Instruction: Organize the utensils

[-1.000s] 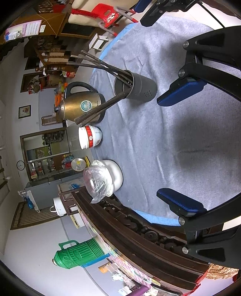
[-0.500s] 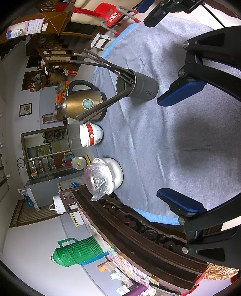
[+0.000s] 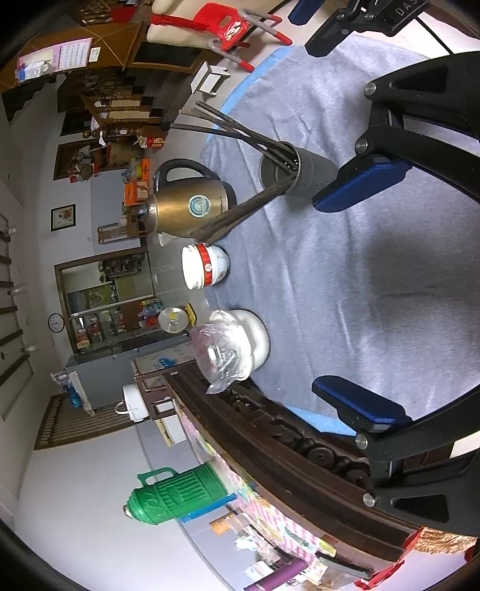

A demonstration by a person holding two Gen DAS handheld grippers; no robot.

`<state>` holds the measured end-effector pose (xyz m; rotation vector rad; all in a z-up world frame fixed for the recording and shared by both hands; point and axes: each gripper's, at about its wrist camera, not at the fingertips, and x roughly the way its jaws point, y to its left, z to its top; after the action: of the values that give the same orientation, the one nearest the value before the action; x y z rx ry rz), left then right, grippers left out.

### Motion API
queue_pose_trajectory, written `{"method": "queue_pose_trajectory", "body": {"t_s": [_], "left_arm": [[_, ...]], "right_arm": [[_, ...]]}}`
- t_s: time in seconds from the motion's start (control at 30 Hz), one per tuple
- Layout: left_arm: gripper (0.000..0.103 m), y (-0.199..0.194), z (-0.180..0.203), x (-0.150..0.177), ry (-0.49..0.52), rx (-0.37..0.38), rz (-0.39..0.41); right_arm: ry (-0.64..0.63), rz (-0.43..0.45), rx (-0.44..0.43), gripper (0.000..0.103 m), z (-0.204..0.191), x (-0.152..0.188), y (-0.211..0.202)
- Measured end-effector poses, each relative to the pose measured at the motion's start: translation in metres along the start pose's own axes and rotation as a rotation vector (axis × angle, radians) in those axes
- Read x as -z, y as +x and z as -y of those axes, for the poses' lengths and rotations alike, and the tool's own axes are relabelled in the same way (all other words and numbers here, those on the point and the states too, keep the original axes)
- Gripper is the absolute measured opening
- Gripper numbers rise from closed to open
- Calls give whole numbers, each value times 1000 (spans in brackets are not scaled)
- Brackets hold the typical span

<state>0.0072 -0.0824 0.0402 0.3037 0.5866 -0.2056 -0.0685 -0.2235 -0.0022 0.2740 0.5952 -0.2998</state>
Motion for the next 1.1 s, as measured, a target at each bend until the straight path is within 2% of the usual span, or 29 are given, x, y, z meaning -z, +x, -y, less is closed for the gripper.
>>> {"method": "queue_pose_trajectory", "body": {"t_s": [0.5, 1.1], "left_arm": [[90, -6, 31, -20, 41, -12, 12], [90, -11, 36, -25, 47, -13, 21]], "right_arm": [[63, 16, 14, 71, 37, -6, -7], [49, 38, -4, 71, 29, -15, -17]]}}
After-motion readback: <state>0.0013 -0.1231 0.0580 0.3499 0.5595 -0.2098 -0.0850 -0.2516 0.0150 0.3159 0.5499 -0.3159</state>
